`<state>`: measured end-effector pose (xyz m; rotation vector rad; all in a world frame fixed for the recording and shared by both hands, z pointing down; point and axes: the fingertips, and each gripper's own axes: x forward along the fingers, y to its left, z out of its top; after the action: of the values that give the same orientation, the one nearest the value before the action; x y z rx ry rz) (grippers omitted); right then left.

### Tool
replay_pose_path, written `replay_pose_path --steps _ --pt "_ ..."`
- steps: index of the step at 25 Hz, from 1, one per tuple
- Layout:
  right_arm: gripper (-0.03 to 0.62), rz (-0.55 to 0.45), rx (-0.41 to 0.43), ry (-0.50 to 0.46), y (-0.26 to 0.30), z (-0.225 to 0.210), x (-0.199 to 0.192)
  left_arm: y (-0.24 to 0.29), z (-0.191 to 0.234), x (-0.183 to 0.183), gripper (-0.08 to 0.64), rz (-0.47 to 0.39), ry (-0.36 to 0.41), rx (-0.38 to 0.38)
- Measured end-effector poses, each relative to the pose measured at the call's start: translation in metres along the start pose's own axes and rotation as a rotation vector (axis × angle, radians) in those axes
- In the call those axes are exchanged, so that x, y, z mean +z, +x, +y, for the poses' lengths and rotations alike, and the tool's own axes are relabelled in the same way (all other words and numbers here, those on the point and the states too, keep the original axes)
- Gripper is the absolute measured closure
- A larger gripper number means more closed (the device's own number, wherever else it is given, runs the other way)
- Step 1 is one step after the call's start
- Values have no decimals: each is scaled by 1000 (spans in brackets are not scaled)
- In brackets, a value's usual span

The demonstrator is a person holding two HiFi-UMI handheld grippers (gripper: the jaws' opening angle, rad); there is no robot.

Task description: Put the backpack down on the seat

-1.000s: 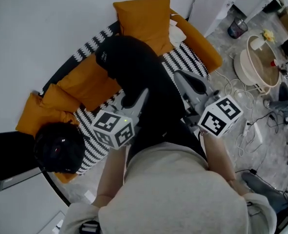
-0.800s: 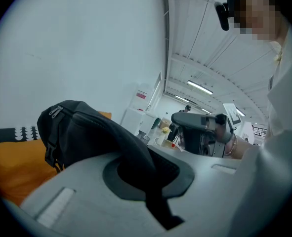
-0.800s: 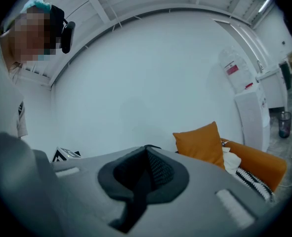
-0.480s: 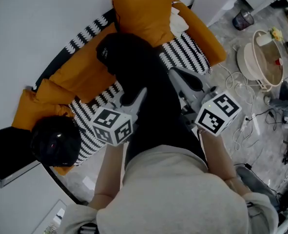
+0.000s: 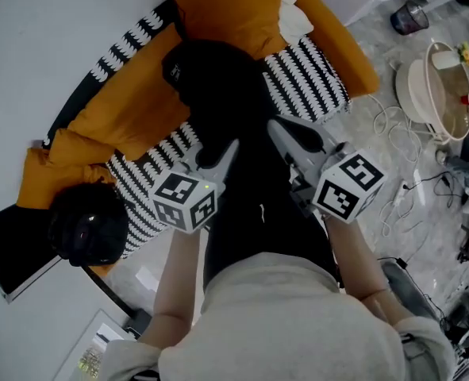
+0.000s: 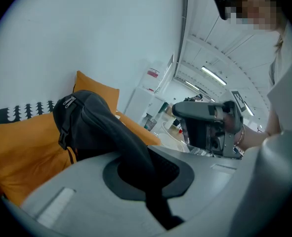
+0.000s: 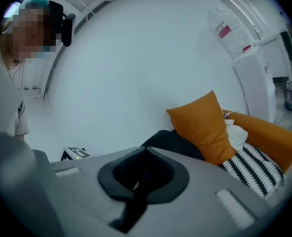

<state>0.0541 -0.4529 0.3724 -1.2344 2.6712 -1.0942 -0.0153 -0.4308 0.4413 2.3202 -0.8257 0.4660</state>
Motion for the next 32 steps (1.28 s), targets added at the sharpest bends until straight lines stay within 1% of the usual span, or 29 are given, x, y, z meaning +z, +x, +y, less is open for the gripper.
replay_pose_path --steps 4,8,11,13,18,25,28,32 --pt "589 20 -9 24 10 -30 -5 26 13 -10 545 58 28 -8" --pt "589 47 -26 89 26 -64 -23 57 29 -19 545 117 29 -4" --pt "589 68 -25 117 39 -80 -42 72 38 -28 545 138 26 2" --pt "589 85 -22 126 48 -89 -52 84 44 -33 545 147 37 -1" --pt "589 137 -3 122 71 -116 -75 121 65 -44 545 199 113 -5" --pt "589 146 -32 181 76 -156 -99 156 83 -61 545 260 159 9" --pt "589 179 -30 194 84 -170 -115 170 91 -69 545 281 218 -3" --pt "589 209 -35 214 96 -189 -131 189 103 -86 545 344 317 -22"
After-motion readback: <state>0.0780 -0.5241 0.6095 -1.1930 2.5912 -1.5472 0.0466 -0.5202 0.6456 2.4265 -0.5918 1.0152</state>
